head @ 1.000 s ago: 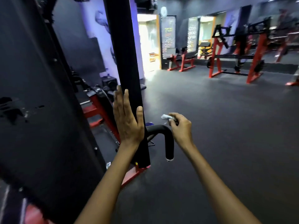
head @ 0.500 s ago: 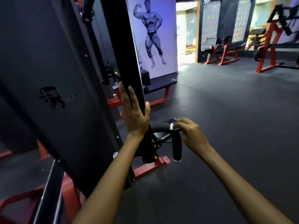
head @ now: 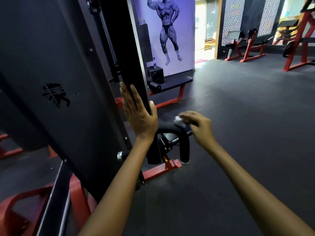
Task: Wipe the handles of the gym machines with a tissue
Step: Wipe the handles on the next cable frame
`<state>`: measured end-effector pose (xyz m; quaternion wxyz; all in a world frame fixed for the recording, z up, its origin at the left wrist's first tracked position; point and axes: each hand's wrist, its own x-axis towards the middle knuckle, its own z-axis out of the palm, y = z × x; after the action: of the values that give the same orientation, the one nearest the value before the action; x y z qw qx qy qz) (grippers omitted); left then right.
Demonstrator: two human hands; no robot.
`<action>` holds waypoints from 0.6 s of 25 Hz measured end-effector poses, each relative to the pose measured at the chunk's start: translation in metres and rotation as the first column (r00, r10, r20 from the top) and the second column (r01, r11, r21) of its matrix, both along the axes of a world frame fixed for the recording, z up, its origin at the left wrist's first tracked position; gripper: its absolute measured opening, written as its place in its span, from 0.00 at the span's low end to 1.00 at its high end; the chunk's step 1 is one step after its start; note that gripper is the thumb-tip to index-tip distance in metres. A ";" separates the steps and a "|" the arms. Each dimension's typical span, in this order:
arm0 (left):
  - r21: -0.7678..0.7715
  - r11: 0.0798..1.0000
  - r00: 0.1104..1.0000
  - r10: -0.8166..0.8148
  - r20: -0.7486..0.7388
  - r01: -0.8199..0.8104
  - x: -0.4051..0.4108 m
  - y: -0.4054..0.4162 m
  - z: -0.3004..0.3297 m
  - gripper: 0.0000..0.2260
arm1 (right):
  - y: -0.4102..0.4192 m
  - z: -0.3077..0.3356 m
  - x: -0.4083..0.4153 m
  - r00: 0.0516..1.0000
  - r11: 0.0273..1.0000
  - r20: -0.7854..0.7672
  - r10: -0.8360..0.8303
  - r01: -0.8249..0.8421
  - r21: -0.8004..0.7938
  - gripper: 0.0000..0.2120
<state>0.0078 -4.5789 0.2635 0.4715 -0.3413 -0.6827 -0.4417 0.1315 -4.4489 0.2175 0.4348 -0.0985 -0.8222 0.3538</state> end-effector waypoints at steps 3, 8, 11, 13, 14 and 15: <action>-0.043 0.999 0.997 -0.015 -0.082 0.012 -0.009 -0.002 -0.003 0.42 | 0.000 0.016 -0.025 0.922 0.922 0.195 0.334 -0.277 -0.269 0.17; -0.031 1.000 0.995 -0.005 -0.096 0.002 -0.010 0.000 -0.006 0.40 | 0.026 -0.040 -0.008 0.925 0.718 -0.012 0.380 -0.303 -0.627 0.14; -0.032 0.999 0.996 -0.002 -0.094 -0.001 -0.009 0.000 -0.006 0.39 | 0.020 -0.067 0.002 0.955 0.754 0.063 0.291 -0.189 -0.629 0.15; -0.005 1.000 0.996 0.017 -0.084 -0.017 -0.009 0.001 -0.008 0.40 | 0.020 -0.087 0.010 0.942 0.777 0.164 0.293 -0.135 -0.615 0.13; 0.004 1.000 0.997 0.031 -0.066 -0.031 -0.007 0.001 -0.010 0.41 | 0.022 -0.085 0.010 0.918 0.802 0.242 0.313 -0.119 -0.586 0.12; -0.005 0.999 0.999 0.033 -0.043 -0.034 -0.005 0.001 -0.014 0.42 | 0.024 -0.078 0.007 0.894 0.828 0.317 0.315 -0.097 -0.552 0.11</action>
<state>0.0025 -4.5779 0.2500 0.4923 -0.3405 -0.6794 -0.4243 0.1389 -4.4244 0.1390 0.1750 -0.1908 -0.7709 0.5820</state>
